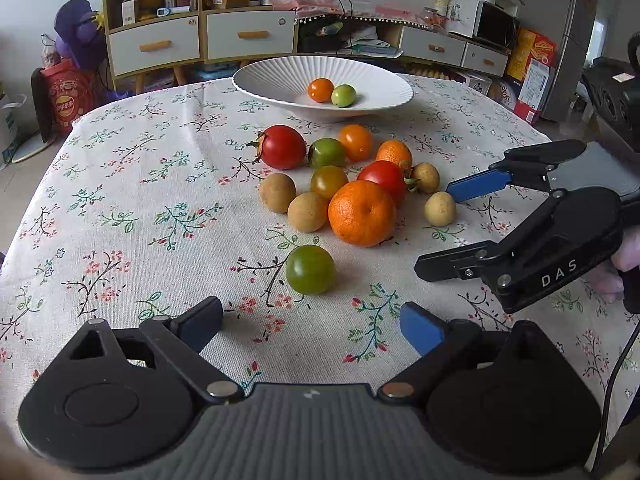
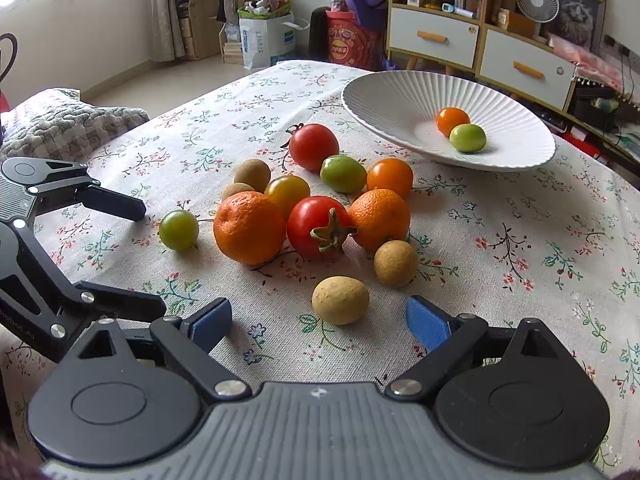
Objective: Organize fruits
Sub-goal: 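Grasp a small tan potato with the right tool while the left tool grasps a green tomato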
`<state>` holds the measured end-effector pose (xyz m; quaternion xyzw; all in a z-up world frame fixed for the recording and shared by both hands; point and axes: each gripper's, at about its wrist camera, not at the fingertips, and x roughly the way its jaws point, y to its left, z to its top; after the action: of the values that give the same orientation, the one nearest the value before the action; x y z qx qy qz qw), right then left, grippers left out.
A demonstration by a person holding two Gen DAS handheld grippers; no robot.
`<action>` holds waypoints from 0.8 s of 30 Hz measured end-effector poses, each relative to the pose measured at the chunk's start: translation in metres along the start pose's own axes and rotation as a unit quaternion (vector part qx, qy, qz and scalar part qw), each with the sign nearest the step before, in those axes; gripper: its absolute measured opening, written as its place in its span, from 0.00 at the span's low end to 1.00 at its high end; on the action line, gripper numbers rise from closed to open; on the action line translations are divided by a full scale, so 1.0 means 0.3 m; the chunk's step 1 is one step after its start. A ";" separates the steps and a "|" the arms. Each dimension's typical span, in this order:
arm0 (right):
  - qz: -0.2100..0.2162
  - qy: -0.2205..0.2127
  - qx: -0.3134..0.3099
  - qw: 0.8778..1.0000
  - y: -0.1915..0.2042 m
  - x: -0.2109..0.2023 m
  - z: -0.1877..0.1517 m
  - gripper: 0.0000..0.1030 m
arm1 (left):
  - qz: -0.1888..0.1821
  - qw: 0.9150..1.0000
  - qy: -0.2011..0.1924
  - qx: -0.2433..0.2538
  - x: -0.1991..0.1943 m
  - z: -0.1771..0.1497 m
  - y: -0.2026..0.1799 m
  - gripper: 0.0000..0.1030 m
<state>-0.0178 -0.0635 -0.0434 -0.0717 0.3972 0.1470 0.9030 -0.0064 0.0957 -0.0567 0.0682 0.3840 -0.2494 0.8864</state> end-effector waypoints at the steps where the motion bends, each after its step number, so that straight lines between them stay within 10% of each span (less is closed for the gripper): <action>1: 0.002 -0.002 0.000 1.000 -0.001 -0.002 0.002 0.84 | -0.003 1.000 -0.002 -0.001 -0.001 0.002 -0.001 0.84; 24: 0.002 -0.014 0.009 1.000 -0.020 -0.014 0.019 0.34 | -0.021 0.999 -0.014 -0.040 0.022 0.049 0.007 0.39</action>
<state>-0.0147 -0.0687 -0.0363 -0.0606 0.3860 0.1460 0.9088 0.0081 0.0904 -0.0515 0.0213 0.3825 -0.2536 0.8882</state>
